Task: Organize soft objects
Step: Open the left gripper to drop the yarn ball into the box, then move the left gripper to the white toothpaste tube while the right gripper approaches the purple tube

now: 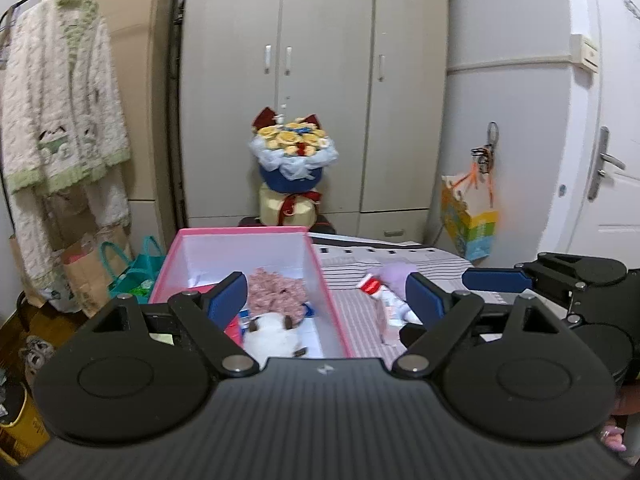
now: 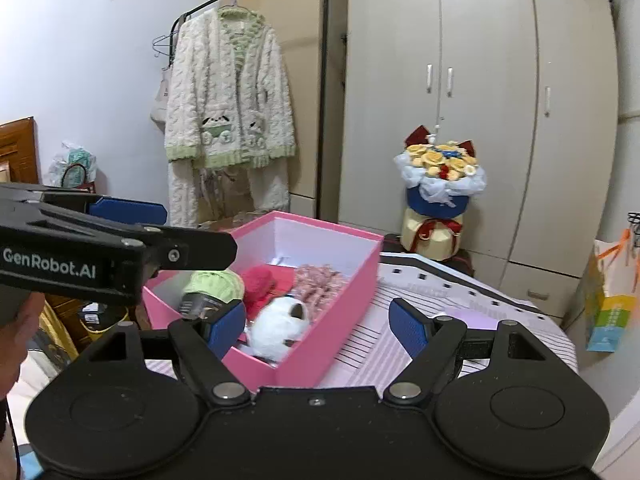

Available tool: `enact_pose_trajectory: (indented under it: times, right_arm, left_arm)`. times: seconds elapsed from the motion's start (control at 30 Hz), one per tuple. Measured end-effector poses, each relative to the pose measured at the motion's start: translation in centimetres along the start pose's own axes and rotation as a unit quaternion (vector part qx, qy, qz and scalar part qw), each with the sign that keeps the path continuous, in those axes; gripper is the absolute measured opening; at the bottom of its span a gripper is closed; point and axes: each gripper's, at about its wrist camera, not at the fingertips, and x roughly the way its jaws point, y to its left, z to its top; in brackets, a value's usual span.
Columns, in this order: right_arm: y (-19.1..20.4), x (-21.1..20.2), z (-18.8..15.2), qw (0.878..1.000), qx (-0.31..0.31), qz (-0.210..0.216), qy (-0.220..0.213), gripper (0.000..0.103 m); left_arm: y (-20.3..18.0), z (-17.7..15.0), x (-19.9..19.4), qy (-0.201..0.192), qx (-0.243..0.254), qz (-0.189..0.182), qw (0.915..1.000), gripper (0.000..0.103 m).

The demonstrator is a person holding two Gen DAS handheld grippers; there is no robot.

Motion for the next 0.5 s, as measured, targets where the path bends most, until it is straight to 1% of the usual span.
enact_pose_trajectory:
  times: [0.07,0.17,0.2,0.27,0.33,0.4,0.5]
  right_arm:
    - [-1.4,-0.7,-0.4,1.0,0.011,0.0,-0.006,0.082]
    - [-4.3,-1.3,-1.7,0.998,0.042,0.033,-0.028,0.082]
    - [-5.4,-1.4,-2.2,0.997,0.058,0.038,-0.032,0.082]
    - [-7.6,-1.3,-3.4,0.994,0.087,0.04,-0.044,0.083]
    - [-9.4,-0.9,-4.3,0.993,0.098,0.037,-0.052,0.083]
    - [-11.0,-0.4,-4.9,0.993,0.099,0.035,-0.053,0.082]
    - [-13.5,0.4,-5.4,0.991,0.119,0.034,-0.049,0.082]
  left_arm:
    - [-0.9,0.1,0.2,-0.001,0.006,-0.009,0.9999,0.086]
    - [-1.9,0.0,0.9,0.001,0.004,-0.024,0.9997,0.088]
    - [-2.2,0.0,1.3,0.004,0.002,-0.029,0.9996,0.09]
    - [-2.9,-0.2,2.3,0.009,0.004,-0.035,0.9993,0.09]
    - [-3.8,-0.4,3.4,0.011,0.015,-0.039,0.9991,0.09]
    - [-5.0,-0.5,4.6,0.009,0.033,-0.037,0.9987,0.09]
    - [-6.4,-0.8,6.1,0.006,0.044,-0.038,0.9983,0.09]
